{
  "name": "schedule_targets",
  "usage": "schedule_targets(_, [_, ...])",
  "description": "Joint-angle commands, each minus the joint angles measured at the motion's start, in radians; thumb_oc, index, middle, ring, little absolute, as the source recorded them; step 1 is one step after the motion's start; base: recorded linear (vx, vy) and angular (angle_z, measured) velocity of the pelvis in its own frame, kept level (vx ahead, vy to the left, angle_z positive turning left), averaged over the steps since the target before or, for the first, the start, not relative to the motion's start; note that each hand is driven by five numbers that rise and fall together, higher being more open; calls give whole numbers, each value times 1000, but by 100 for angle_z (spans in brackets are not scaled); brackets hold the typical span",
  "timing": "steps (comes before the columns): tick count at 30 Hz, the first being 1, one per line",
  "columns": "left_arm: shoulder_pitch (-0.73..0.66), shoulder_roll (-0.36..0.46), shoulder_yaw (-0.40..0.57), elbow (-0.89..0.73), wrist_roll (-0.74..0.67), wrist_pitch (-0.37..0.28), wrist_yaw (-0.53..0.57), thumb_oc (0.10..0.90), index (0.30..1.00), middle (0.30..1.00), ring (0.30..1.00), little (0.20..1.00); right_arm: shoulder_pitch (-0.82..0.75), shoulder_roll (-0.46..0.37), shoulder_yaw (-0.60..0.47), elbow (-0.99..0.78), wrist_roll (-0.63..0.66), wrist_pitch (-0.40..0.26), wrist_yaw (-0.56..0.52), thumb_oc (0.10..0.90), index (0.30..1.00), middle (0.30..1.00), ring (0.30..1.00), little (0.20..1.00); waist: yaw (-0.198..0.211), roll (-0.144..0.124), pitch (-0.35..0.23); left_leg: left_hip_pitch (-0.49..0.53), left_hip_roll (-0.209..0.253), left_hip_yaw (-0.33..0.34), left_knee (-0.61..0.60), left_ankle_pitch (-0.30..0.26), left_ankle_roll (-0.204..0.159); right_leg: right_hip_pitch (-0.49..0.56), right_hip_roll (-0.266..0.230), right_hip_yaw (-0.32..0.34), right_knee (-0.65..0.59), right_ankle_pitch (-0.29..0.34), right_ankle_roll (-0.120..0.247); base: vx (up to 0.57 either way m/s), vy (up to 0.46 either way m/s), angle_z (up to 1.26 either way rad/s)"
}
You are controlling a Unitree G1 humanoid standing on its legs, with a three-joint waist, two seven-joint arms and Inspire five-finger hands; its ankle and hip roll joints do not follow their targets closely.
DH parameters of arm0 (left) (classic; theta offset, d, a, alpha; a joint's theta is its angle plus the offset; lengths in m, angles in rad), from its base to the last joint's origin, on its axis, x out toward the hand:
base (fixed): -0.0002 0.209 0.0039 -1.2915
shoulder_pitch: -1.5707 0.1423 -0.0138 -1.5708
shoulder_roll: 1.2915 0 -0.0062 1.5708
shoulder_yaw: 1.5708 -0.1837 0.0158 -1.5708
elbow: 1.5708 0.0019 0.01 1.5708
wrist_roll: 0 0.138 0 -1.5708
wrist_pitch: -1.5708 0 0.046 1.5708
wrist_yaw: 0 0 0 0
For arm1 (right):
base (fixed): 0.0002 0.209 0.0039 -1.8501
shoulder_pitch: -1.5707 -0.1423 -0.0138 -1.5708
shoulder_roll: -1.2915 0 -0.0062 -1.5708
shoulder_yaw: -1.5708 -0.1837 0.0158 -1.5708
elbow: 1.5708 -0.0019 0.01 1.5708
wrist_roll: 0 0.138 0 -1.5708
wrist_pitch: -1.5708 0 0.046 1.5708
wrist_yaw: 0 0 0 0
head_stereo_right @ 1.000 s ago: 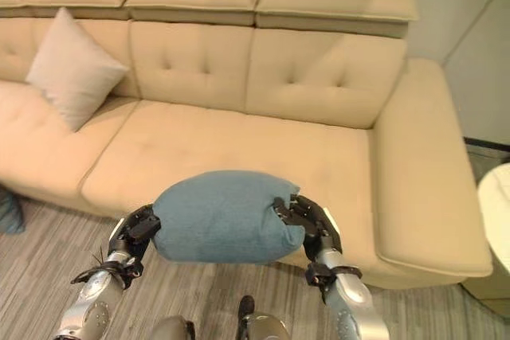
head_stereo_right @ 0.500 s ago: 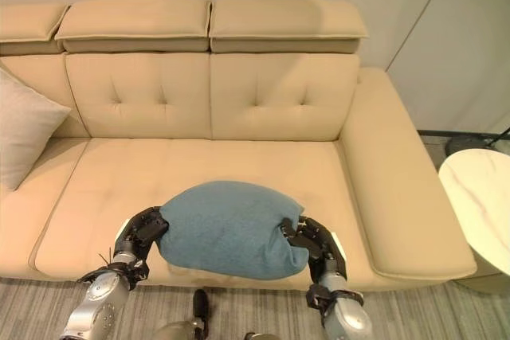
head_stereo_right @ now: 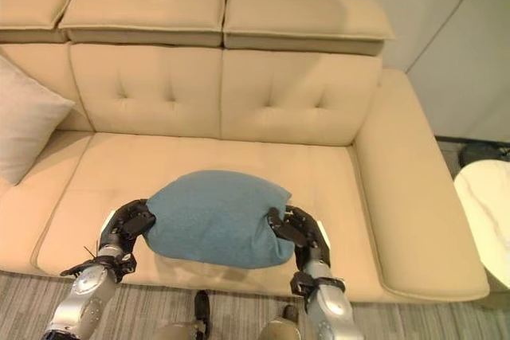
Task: Pick up all the scattered cushions and arrange them neatly on the sofa.
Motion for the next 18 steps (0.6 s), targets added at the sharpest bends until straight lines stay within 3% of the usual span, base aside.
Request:
schedule_targets(1, [-97, 4, 39, -152, 25, -173, -23, 400, 300, 300, 300, 300, -86, -34, -74, -108, -10, -149, -35, 400, 300, 300, 300, 300, -41, 25, -74, 117, 50, 8, 37, -176, -55, -62, 61, 48, 66, 81, 24, 139, -132, 4])
schedule_targets(3, [-103, -8, 31, -129, 2, -173, -28, 400, 300, 300, 300, 300, -82, -40, -74, -111, -32, -149, -36, 400, 300, 300, 300, 300, -48, 22, -74, 124, 53, -1, 36, -178, -62, -49, 67, 63, 62, 67, 21, 201, -255, 16])
schedule_targets(4, [-98, -45, 37, -109, -64, -175, -36, 400, 300, 300, 300, 300, -69, -60, -91, -125, -114, -147, -56, 400, 300, 300, 300, 300, -54, 22, -84, 137, 78, -8, 29, -174, -81, -32, 85, 67, 71, 45, 11, 254, -374, 2])
schedule_targets(6, [-97, -57, 38, -98, -71, -179, -27, 400, 300, 300, 300, 300, -63, -73, -105, -121, -128, -157, -65, 400, 300, 300, 300, 300, -61, 27, -89, 136, 96, -18, 30, -164, -94, -21, 99, 56, 76, 33, 0, 167, -297, 19])
schedule_targets(7, [-108, -66, 41, -79, -84, -183, -12, 400, 300, 300, 300, 300, -54, -91, -130, -103, -124, -155, -77, 400, 300, 300, 300, 300, -71, 32, -92, 129, 127, -35, 37, -152, -118, -15, 121, 42, 95, -2, -21, 122, -295, 32])
schedule_targets(9, [-111, -71, 46, -69, -80, -181, 0, 400, 300, 300, 300, 300, -53, -107, -146, -86, -129, -160, -91, 400, 300, 300, 300, 300, -76, 38, -90, 116, 147, -52, 53, -144, -130, -4, 141, 30, 105, -28, -44, 125, -314, 42])
schedule_targets(14, [-106, -62, 76, -55, -41, -179, 23, 400, 300, 300, 300, 300, -65, -153, -153, -50, -120, -164, -93, 400, 300, 300, 300, 300, -63, 32, -65, 47, 178, -82, 211, -101, -151, 38, 180, 6, 97, -67, -94, 72, -176, 25])
schedule_targets(16, [-109, -62, 89, -55, -21, -177, 34, 400, 300, 300, 300, 300, -67, -157, -149, -50, -117, -162, -88, 400, 300, 300, 300, 300, -51, 22, -48, -13, 170, -111, 236, -102, -148, 49, 175, -3, 96, -85, -94, 50, -29, 12])
schedule_targets(18, [-108, -63, 100, -54, -11, -175, 40, 400, 300, 300, 300, 300, -73, -158, -148, -47, -110, -164, -84, 400, 300, 300, 300, 300, -43, 21, -53, -40, 188, -111, 173, -81, -145, 61, 173, -7, 96, -99, -83, 126, 60, 17])
